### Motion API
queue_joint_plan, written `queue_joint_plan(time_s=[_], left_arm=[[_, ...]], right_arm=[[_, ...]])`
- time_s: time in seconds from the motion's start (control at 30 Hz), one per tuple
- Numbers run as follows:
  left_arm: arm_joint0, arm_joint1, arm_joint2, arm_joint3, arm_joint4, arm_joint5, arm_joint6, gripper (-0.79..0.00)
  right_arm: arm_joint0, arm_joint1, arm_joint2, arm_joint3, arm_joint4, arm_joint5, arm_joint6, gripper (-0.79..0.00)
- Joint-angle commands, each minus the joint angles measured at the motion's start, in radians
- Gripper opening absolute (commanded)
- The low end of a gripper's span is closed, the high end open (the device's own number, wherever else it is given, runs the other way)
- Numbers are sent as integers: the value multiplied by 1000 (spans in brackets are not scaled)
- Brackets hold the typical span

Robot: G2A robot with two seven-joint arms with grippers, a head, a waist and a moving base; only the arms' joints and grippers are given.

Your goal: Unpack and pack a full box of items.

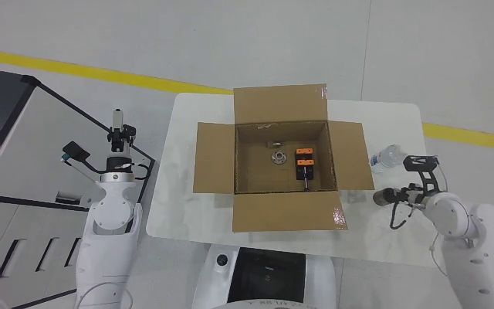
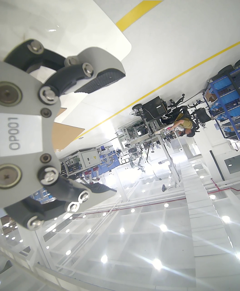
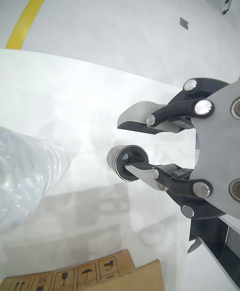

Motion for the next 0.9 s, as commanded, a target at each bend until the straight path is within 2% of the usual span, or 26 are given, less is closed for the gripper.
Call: queue_joint_plan(time_s=[0.0, 0.1, 0.2, 0.37, 0.47, 0.63, 0.67, 0.7, 0.73, 0.77, 0.87], left_arm=[[0, 0, 0, 0, 0, 0, 0, 0], [0, 0, 0, 0, 0, 0, 0, 0], [0, 0, 0, 0, 0, 0, 0, 0], [0, 0, 0, 0, 0, 0, 0, 0], [0, 0, 0, 0, 0, 0, 0, 0], [0, 0, 0, 0, 0, 0, 0, 0], [0, 0, 0, 0, 0, 0, 0, 0], [0, 0, 0, 0, 0, 0, 0, 0], [0, 0, 0, 0, 0, 0, 0, 0], [0, 0, 0, 0, 0, 0, 0, 0], [0, 0, 0, 0, 0, 0, 0, 0]], right_arm=[[-40, 3, 53, -77, 27, -14, 12, -517], [-117, 5, 164, -219, 103, -51, 28, -517], [-183, 5, 288, -356, 200, -111, 23, -576], [-196, 9, 408, -509, 402, -240, 35, -529], [-160, 17, 369, -555, 488, -282, 74, -511], [-23, 33, 153, -555, 564, -304, 91, -511], [4, 36, 118, -555, 555, -289, 99, -480], [28, 39, 88, -555, 496, -273, 111, -400], [52, 42, 63, -555, 388, -259, 114, -142], [52, 42, 63, -555, 388, -259, 114, -77], [52, 42, 63, -555, 388, -259, 114, -77]])
